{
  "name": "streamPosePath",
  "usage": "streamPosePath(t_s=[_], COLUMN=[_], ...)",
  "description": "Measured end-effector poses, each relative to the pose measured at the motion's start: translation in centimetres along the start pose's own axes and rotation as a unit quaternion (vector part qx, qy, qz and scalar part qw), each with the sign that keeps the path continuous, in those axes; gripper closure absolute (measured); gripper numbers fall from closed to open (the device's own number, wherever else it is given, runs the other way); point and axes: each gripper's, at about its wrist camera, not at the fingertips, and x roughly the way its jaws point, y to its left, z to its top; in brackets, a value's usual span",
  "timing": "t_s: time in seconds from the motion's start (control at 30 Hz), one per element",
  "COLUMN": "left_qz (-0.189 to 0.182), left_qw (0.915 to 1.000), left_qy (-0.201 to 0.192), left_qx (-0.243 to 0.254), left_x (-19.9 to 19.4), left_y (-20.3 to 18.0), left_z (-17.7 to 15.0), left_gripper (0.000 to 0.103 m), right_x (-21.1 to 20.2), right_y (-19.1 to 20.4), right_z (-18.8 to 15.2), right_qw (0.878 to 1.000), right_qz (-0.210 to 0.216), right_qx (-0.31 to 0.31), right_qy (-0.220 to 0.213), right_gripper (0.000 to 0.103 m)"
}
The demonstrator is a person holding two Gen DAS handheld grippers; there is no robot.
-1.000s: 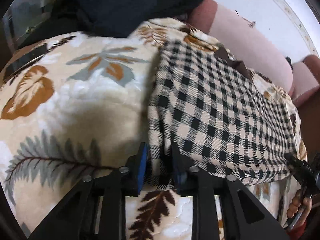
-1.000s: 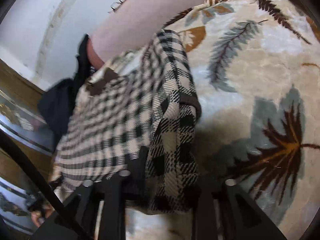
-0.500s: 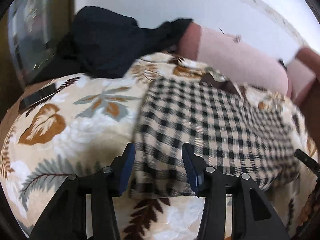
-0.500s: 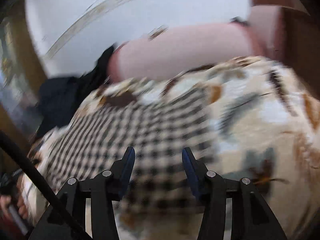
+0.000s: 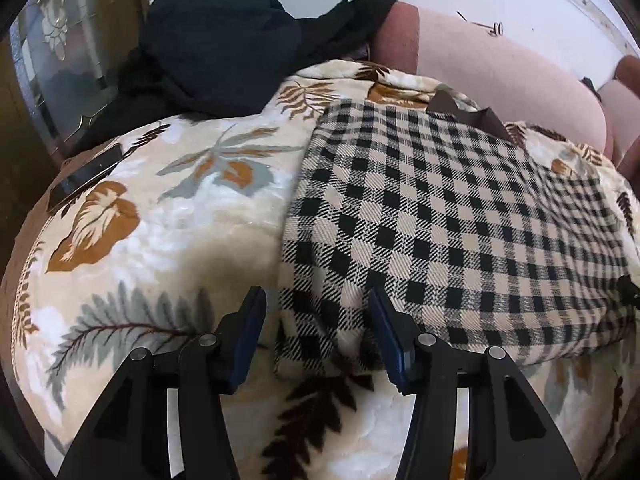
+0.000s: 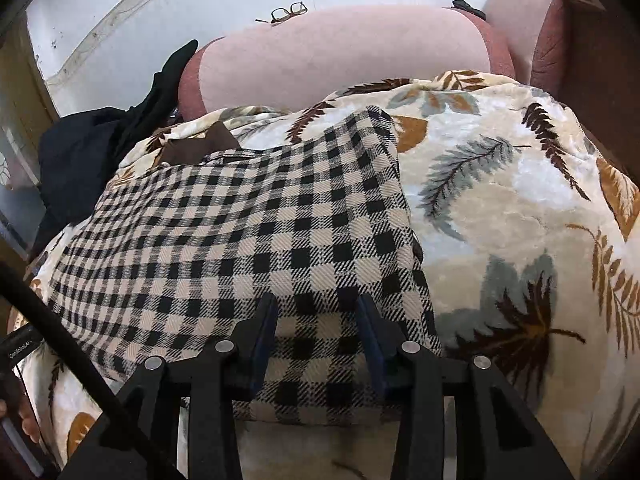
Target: Fold large clothes
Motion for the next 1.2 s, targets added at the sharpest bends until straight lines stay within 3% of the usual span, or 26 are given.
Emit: streamPosePath(t_s=[0.2, 0.57, 0.93, 1.1, 1.2], left_qz=[0.015, 0.019, 0.012, 0.023, 0.009], left_qw=[0.9996, 0.9992, 0.9992, 0.9994, 0.9997], left_qy=[-0.024, -0.032, -0.022, 0.002, 0.021], left_qx=[0.008, 0.013, 0.03, 0.025, -0.011], left_x=[-3.0, -4.8, -0.5, 3.3, 4.5], left_y=[-0.3, -0.8, -2.2, -0.4, 1.6], left_z=[-1.0, -0.7, 1.3, 1.7, 2.0], left_gripper=[0.051, 0.049, 0.047, 0.047, 0.044], right_x=[-1.3, -2.2, -1.6, -2.0, -2.2], right_y=[2.6, 4.8, 4.1, 4.0, 4.7], right_z=[-0.7, -2.2, -2.8, -2.0, -0.9], right_qw=[0.998, 0.991, 0.991, 0.993, 0.993], right_qz=[-0.028, -0.053, -0.057, -0.048, -0.036], right_qx=[-0.061, -0.124, -0.112, -0.094, -0.098], right_qy=[-0.016, -0.023, -0.036, -0.052, -0.056], right_gripper=[0.046, 0.04, 0.04, 0.04, 0.04])
